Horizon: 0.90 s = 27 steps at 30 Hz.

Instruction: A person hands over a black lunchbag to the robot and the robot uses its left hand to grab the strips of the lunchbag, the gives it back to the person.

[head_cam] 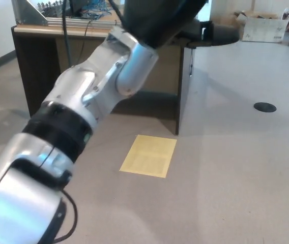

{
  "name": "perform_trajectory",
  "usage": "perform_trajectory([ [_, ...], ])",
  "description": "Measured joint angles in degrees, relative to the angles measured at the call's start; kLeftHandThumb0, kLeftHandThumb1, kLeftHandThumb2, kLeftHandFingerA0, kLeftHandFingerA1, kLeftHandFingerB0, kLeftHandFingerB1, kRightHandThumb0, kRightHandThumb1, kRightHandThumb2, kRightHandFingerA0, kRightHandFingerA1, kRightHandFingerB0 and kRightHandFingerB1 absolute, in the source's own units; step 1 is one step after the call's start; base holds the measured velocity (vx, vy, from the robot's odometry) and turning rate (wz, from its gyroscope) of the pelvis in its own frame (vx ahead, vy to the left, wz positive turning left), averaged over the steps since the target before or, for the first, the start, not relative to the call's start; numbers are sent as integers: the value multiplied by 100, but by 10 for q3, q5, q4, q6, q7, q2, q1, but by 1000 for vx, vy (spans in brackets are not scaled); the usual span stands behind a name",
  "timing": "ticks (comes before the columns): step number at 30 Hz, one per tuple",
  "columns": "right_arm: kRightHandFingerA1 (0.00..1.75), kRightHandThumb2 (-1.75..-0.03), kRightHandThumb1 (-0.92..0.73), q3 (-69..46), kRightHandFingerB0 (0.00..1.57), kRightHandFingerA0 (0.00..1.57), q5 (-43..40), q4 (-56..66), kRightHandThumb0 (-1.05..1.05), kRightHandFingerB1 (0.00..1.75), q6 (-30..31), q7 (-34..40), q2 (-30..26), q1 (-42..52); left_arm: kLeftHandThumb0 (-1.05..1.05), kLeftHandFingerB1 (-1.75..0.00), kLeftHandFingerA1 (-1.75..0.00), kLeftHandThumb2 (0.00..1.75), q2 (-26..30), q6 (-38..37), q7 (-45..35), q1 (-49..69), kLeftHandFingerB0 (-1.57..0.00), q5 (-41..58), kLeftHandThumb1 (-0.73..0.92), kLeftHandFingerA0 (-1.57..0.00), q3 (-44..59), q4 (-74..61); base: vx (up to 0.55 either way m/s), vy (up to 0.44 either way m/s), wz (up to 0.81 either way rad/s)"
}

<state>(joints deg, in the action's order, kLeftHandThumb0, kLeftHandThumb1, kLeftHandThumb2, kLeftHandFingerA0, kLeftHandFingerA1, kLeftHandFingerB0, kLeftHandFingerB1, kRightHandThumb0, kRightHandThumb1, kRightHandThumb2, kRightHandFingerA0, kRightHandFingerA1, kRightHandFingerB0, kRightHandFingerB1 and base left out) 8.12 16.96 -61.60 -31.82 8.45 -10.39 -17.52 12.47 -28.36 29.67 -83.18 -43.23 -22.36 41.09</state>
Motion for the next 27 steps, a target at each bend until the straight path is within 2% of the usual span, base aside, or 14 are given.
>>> perform_trajectory([
  [4, 45, -58, -62, 0, 58, 46, -1, 0, -32, 48, 1, -1, 0, -3, -86, -1, 0, 59, 43, 3, -39, 85, 0, 19, 55, 0, 32, -104, 0, 0, 0],
  [5, 45, -58, -63, 0, 59, 46, -1, 0, -33, 48, 1, -2, 0, -3, -79, -4, 0, 84, 51, 3, -44, 100, 0, 22, 45, 0, 37, -118, 0, 0, 0],
  [9, 43, -58, -63, 0, 59, 48, -1, 1, -36, 47, 1, -2, 0, -3, -66, -17, 0, 75, 92, 3, -60, 202, -10, 38, 42, 0, 71, -187, 0, 0, 0],
  [11, 42, -59, -64, 0, 57, 47, -1, 1, -37, 46, 1, -2, 0, -3, -62, -21, -3, 73, 106, 2, -63, 248, -10, 42, 40, 0, 87, -209, 0, 0, 0],
  [12, 42, -59, -64, 0, 57, 47, 0, 1, -37, 45, 1, -2, 0, -4, -54, -25, -25, 54, 112, 1, -64, 272, -12, 44, 44, -1, 96, -219, 0, 0, 0],
  [14, 42, -59, -65, 0, 56, 47, 0, 1, -37, 45, 1, -2, 0, -4, -56, -26, -25, 55, 124, -3, -65, 328, -15, 51, 44, -7, 112, -233, 0, 0, 0],
  [15, 56, -87, -50, 0, 48, 40, 0, 1, -45, 58, 1, -2, 0, -4, -63, -34, -36, 69, 128, -5, -65, 349, -11, 54, 41, -8, 119, -236, 0, 0, 0],
  [16, 56, -87, -50, 0, 48, 40, 0, 1, -45, 58, 1, -2, 0, -3, -63, -34, -36, 69, 132, -8, -65, 382, -11, 58, 41, -8, 127, -238, 0, 0, 0],
  [17, 58, -89, -52, 0, 44, 43, 0, 1, -47, 57, 1, -2, 0, -3, -32, -46, -50, 84, 137, -12, -65, 415, 0, 62, 23, -1, 135, -240, 0, 0, 0],
  [18, 45, -61, -70, 0, 48, 48, 0, 1, -49, 42, 1, -2, 0, -3, -33, -46, -49, 87, 140, -14, -65, 436, 0, 64, 29, -1, 140, -240, 0, 0, 0],
  [20, 44, -62, -72, 0, 47, 48, 0, 1, -52, 40, 1, -2, 0, -3, -33, -45, -49, 90, 144, -17, -65, 470, 0, 67, 32, -1, 147, -240, 0, 0, 0],
  [21, 43, -62, -73, 0, 45, 46, 0, 1, -55, 39, 1, -2, 0, -2, -62, -37, -38, 73, 148, -21, -66, 516, -19, 73, 49, -12, 156, -240, 0, 0, 0],
  [26, 42, -62, -76, -1, 35, 45, 0, 1, -58, 36, 1, -2, 0, -1, -60, -38, -38, 74, 150, -36, -67, 644, -20, 92, 50, -14, 183, -225, 0, 0, 0],
  [27, 41, -62, -76, -2, 33, 45, -1, 1, -59, 36, 0, -2, 0, 0, -55, -30, -29, 59, 150, -41, -67, 676, -28, 98, 61, -21, 190, -215, 0, 0, 0],
])
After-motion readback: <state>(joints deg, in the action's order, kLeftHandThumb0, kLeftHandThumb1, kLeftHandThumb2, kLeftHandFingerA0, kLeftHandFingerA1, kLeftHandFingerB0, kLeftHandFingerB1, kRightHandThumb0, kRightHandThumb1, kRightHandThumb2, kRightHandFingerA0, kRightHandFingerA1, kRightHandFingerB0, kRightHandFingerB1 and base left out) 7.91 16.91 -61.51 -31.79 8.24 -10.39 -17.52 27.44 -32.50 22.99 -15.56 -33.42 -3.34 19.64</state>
